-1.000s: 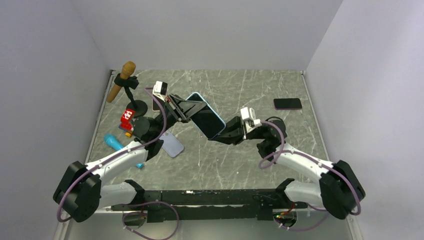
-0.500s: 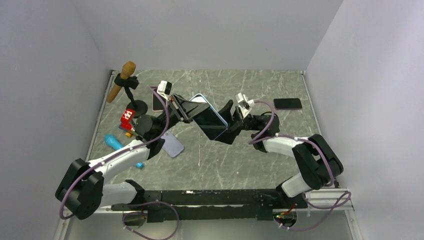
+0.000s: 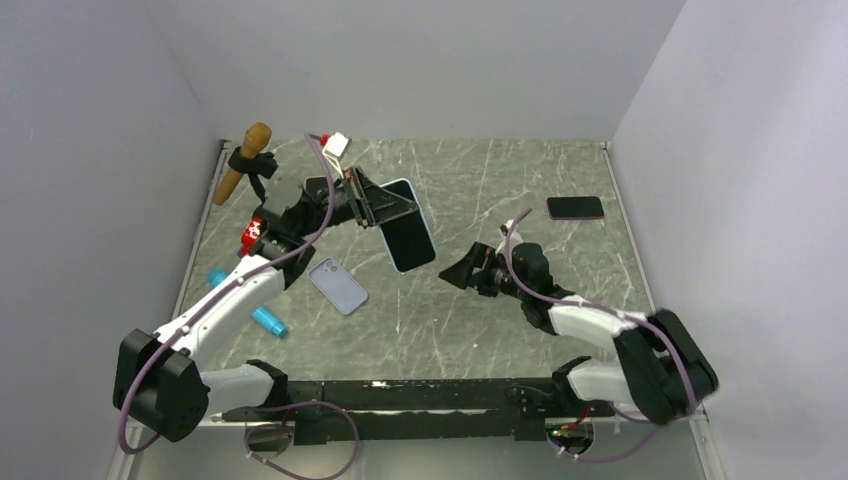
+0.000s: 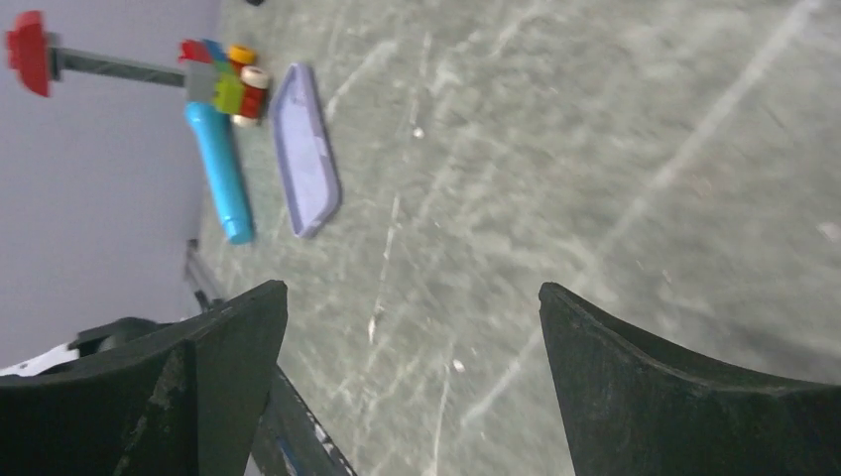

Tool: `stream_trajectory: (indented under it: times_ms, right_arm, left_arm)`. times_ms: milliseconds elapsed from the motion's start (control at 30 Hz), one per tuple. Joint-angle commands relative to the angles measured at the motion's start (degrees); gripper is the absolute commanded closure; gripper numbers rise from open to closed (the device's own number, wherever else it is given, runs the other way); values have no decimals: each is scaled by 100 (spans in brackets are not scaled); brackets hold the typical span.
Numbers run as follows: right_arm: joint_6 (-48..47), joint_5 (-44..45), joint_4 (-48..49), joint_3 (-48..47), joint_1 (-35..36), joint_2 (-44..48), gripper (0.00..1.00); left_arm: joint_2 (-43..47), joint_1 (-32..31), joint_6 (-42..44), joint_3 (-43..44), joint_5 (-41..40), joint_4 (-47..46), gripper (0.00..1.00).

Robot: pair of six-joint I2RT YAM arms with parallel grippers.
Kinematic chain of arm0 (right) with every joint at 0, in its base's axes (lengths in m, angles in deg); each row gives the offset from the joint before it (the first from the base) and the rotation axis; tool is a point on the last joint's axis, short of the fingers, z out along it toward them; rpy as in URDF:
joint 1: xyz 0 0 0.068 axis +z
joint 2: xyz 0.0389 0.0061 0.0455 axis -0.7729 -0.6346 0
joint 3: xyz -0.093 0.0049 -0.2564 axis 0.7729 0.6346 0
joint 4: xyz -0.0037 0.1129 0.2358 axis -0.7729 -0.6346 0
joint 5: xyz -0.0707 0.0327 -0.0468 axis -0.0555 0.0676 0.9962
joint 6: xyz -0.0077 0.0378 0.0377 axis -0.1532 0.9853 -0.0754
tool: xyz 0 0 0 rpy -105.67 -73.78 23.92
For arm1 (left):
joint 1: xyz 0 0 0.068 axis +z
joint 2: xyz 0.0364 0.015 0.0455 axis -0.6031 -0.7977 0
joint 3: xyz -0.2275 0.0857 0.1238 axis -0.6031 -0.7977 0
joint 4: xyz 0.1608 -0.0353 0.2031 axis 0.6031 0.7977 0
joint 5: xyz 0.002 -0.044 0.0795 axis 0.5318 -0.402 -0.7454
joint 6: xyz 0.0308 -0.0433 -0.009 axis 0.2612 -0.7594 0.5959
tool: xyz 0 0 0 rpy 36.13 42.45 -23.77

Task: Take the phone out of the phone case
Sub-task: Remove the phone case from the phone.

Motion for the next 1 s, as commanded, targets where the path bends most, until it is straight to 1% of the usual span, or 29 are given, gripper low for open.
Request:
stream_trajectory:
  times_ms: [0,67,100,167,267,367,433,467,500,567,600,633,667,700,767,833,933,967]
  right_arm:
    - [-664,1416,-2566,-81,89,1559,0]
    - [-689,2108,-3308,-185,92,2094,0]
    - [-480,2479,-3602,-223,69,2319,0]
    - [-89,2790,-4023,-206,-10,2840,0]
    - [227,2548,-3544,298,-37,3717,0]
    - [315,2358,-3336,321,-33,4117,0]
    - [154,1977,-3382,51,-18,4016,0]
    - [76,1630,-3261,-53,-5,3907,0]
    - [26,1028,-2870,-59,-1,3798,0]
    - [321,-267,-1316,253,84,3556,2]
    - [775,-630,30,464,256,3403,7]
    - [1068,-802,829,605,460,3196,12]
    - [1179,-823,1288,619,715,2985,19]
    - [1145,-823,1383,484,988,2784,25]
    - [855,-669,1095,55,1498,2419,30]
    - [744,-507,1156,-249,1843,2044,38]
    - [848,-251,1649,-288,1996,1754,52]
    - [878,-195,1797,-250,2009,1696,53]
  left_arm:
    - [119,31,2100,825,314,1875,100]
    - [155,31,2752,968,235,2406,100]
    - [180,31,3036,999,211,2562,100]
    - [271,33,3464,996,116,2756,100]
    - [358,37,3722,844,94,2734,100]
    - [411,27,3703,615,250,2465,100]
    - [438,33,3629,448,342,2272,100]
    - [449,31,3625,399,385,2242,100]
    - [459,32,3619,366,413,2235,100]
    - [435,37,3552,332,472,2171,100]
    - [409,48,3516,350,559,2162,100]
    - [381,55,3458,350,650,2131,100]
    - [367,57,3378,335,744,2052,100]
    - [357,68,3279,305,808,1934,100]
    - [341,68,3109,235,893,1734,100]
    - [298,71,3020,205,937,1624,100]
    - [200,73,2953,196,987,1583,100]
    - [175,69,2934,179,989,1563,100]
